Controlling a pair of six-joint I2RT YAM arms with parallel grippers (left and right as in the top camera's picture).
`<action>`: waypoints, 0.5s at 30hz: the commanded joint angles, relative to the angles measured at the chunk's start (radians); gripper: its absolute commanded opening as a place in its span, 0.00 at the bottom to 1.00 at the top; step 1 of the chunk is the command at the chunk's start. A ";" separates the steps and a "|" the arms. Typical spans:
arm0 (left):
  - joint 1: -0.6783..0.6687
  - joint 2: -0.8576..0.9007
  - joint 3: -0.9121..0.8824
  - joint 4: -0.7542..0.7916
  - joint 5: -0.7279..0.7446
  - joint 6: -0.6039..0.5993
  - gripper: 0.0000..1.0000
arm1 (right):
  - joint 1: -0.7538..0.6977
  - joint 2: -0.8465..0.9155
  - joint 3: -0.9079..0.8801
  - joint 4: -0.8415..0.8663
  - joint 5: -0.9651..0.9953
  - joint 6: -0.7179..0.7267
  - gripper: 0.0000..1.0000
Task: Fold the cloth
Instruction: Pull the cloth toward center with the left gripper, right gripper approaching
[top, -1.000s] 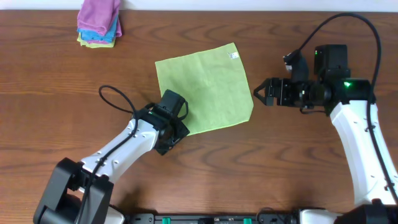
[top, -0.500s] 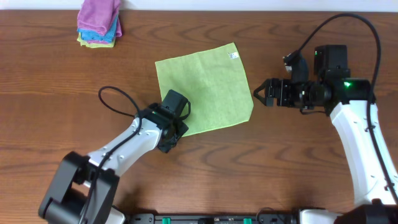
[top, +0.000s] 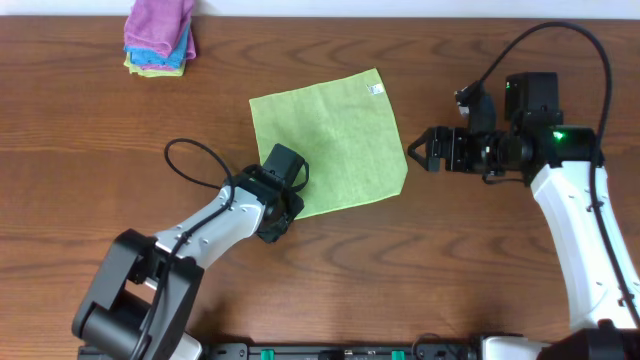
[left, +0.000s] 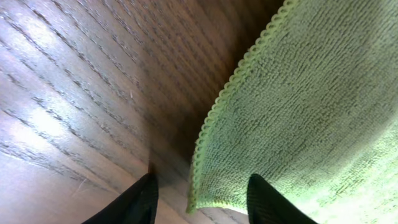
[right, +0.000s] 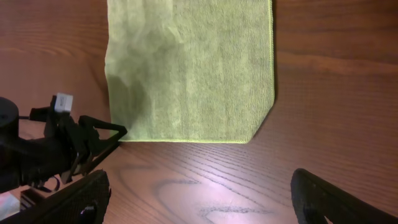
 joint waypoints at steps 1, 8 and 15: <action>-0.003 0.026 -0.009 0.002 -0.011 -0.003 0.35 | -0.008 -0.003 -0.003 -0.005 -0.019 -0.030 0.92; 0.006 0.027 -0.009 -0.001 -0.011 0.030 0.06 | -0.008 -0.003 -0.003 -0.010 -0.019 -0.042 0.92; 0.071 0.018 -0.009 -0.138 -0.057 0.157 0.06 | -0.007 -0.003 -0.006 -0.023 -0.011 -0.074 0.92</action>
